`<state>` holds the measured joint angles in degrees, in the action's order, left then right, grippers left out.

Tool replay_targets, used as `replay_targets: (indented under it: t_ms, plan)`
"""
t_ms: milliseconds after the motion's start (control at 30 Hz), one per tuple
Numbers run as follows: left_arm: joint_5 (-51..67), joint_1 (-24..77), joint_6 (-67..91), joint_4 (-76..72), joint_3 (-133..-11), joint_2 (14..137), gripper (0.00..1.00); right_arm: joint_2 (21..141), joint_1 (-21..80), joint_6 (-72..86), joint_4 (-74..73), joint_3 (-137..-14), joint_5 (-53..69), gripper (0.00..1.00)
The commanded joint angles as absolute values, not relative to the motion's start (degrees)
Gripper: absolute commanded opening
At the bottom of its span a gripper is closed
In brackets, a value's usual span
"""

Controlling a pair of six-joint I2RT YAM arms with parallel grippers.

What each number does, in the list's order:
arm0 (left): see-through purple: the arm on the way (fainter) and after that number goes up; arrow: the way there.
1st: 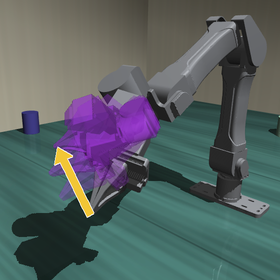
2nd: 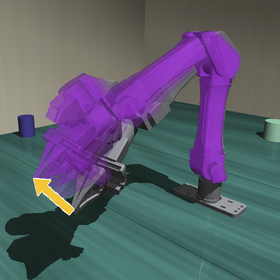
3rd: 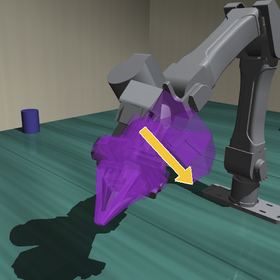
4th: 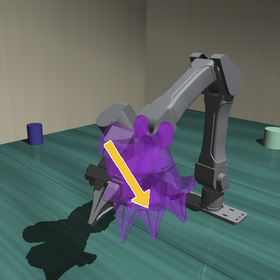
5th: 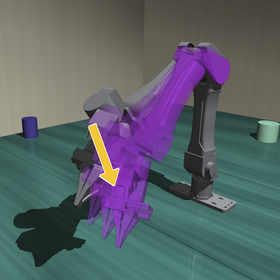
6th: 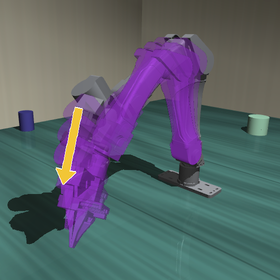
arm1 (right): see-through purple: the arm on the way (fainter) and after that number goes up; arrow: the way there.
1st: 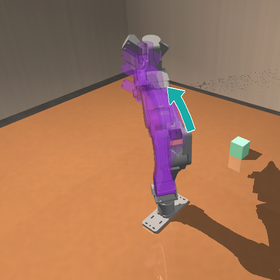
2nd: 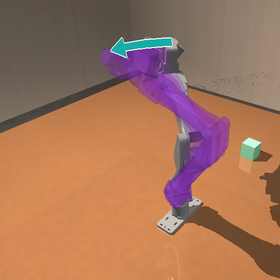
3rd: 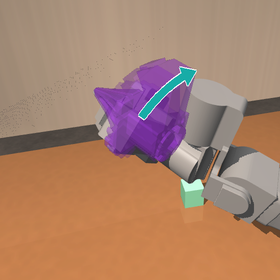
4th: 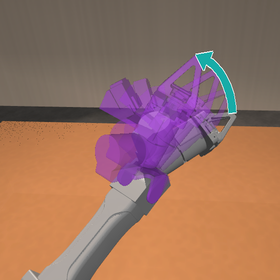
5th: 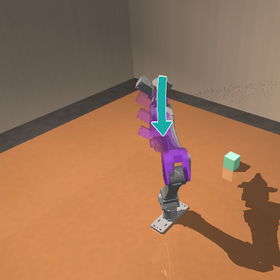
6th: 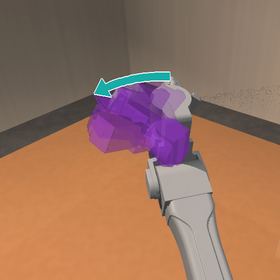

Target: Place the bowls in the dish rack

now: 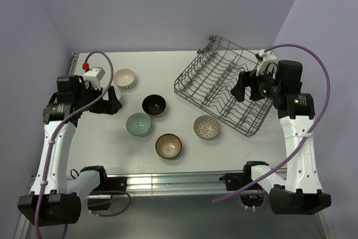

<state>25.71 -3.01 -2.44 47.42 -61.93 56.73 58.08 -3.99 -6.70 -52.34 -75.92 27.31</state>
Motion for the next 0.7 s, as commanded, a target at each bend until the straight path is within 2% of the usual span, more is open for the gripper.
replay_targets:
  t_ms: [0,267,400,500,667]
  plan:
    - [22.3,-1.4,-3.1,43.4,-62.7,57.3,0.99,58.1,-3.7,-5.5,-52.9,-77.3,29.6,1.00]
    - [24.4,7.8,7.4,37.6,-66.1,65.6,0.99,58.9,-4.0,-3.5,-52.7,-77.4,30.4,1.00]
    - [17.2,20.3,12.9,31.4,-65.4,66.6,0.89,59.4,-4.9,-3.1,-52.8,-77.9,29.8,1.00]
    - [14.9,24.8,21.5,23.0,-61.5,65.6,0.87,59.8,-5.5,-2.6,-52.6,-78.4,29.4,1.00]
    - [10.2,35.3,26.7,18.1,-60.5,70.5,0.82,60.7,-6.5,-0.7,-51.3,-78.0,29.6,1.00]
